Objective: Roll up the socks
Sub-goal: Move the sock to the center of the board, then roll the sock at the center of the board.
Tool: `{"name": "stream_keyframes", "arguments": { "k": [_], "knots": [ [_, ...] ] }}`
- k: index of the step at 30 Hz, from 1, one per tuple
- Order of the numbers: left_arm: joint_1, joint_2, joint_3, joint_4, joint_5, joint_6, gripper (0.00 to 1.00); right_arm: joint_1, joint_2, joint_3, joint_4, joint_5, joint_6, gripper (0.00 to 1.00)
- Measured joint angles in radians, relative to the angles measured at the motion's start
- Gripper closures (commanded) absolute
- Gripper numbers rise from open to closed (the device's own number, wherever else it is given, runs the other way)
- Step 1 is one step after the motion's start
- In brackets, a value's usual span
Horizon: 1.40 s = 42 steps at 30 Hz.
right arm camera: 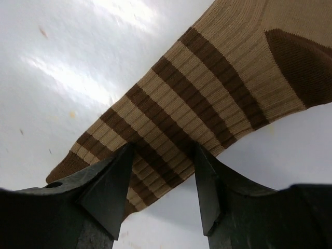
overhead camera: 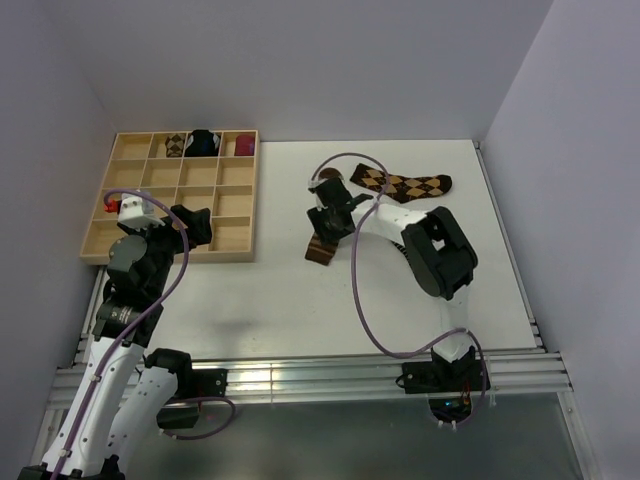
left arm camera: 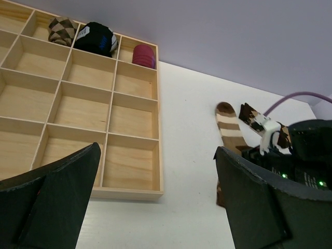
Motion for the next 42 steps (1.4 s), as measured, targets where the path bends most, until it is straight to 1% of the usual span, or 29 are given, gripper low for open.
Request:
{"name": "stream_keyframes", "arguments": {
  "k": [3,7,11,15,19,24,25,26,27,29,34,42],
  "knots": [
    [0.0,0.0,0.0,0.0,0.0,0.0,0.01,0.011,-0.072,-0.093,-0.021,0.032,0.066,0.46],
    [0.0,0.0,0.0,0.0,0.0,0.0,0.0,0.048,-0.116,-0.143,-0.063,0.059,0.165,0.45],
    [0.0,-0.003,0.0,0.0,0.0,0.0,0.01,0.11,-0.121,-0.135,-0.103,0.064,0.247,0.4],
    [0.0,-0.008,0.0,0.0,0.0,0.0,0.01,0.147,-0.103,-0.077,-0.135,0.06,0.273,0.38],
    [0.0,-0.014,0.0,0.0,0.0,0.0,0.0,0.151,-0.143,-0.069,-0.113,0.061,0.248,0.37],
    [0.0,-0.019,0.0,0.0,-0.001,0.0,0.01,0.19,-0.312,-0.149,-0.074,0.087,0.165,0.37],
    [0.0,-0.02,0.0,0.0,-0.001,0.0,0.01,0.213,-0.347,-0.171,-0.061,0.1,0.146,0.38],
    [0.0,-0.02,0.0,0.0,-0.001,0.0,0.01,0.234,-0.367,-0.185,-0.057,0.105,0.135,0.43],
    [0.0,-0.021,-0.001,0.0,-0.001,-0.001,0.01,0.259,-0.38,-0.199,-0.051,0.112,0.122,0.45],
    [0.0,-0.022,-0.002,0.0,-0.001,-0.001,0.0,0.307,-0.388,-0.233,-0.037,0.119,0.1,0.5],
    [0.0,-0.022,-0.003,0.001,-0.001,-0.001,0.0,0.367,-0.374,-0.309,-0.03,0.116,0.041,0.48],
    [0.0,-0.022,-0.006,0.001,-0.001,-0.001,0.0,0.406,-0.331,-0.315,-0.005,0.144,-0.04,0.46]
  ]
}}
